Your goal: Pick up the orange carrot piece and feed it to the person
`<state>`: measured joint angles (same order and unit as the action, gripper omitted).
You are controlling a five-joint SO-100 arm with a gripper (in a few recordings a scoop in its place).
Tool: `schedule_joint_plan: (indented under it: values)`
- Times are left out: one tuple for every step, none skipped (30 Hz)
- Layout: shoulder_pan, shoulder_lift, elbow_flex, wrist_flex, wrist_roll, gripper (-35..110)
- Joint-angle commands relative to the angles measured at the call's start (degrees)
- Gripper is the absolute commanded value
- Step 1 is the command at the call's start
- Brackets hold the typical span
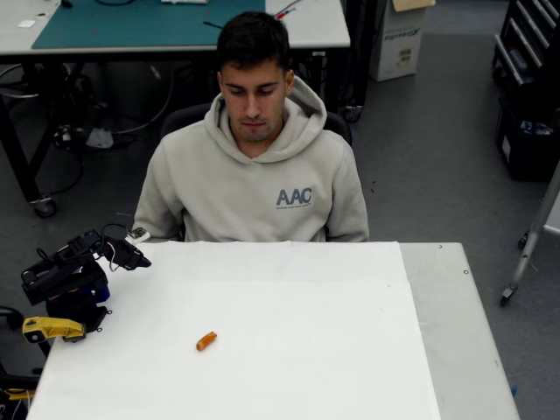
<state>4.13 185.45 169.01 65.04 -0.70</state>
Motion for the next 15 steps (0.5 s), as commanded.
schedule_joint_plan:
  values:
    - [0.1, 0.6, -1.1, -0.5, -1.3, -1]
    - [0.1, 0.6, -1.1, -0.5, -1.3, -1]
    - [0.1, 0.6, -1.2, -0.5, -1.4, -1]
    - [0.1, 0.5, -1.2, -0.5, -1.4, -1]
    - [0.1, 0.5, -1.2, -0.5, -1.8, -1]
    - [0.1, 0.5, -1.4, -0.5, -2.7, -1]
    - [0.1, 0.4, -1.8, -0.5, -4.0, -1]
    - [0.3, 0.4, -2.6, -0.5, -5.6, -1]
    - [0.5, 0.4, -3.7, -0.5, -7.3, -1]
    - [0.6, 0.3, -4.9, -0.5, -8.3, -1]
    - [0.8, -0.4, -6.2, -0.5, -9.3, -1]
    - [0.9, -1.4, -7.8, -0.5, -10.0, -1]
    - [1.0, -2.9, -9.4, -0.5, -10.0, -1]
    - [1.0, -4.7, -11.1, -0.5, -9.7, -1]
    - [1.1, -6.9, -12.7, -0.5, -9.1, -1]
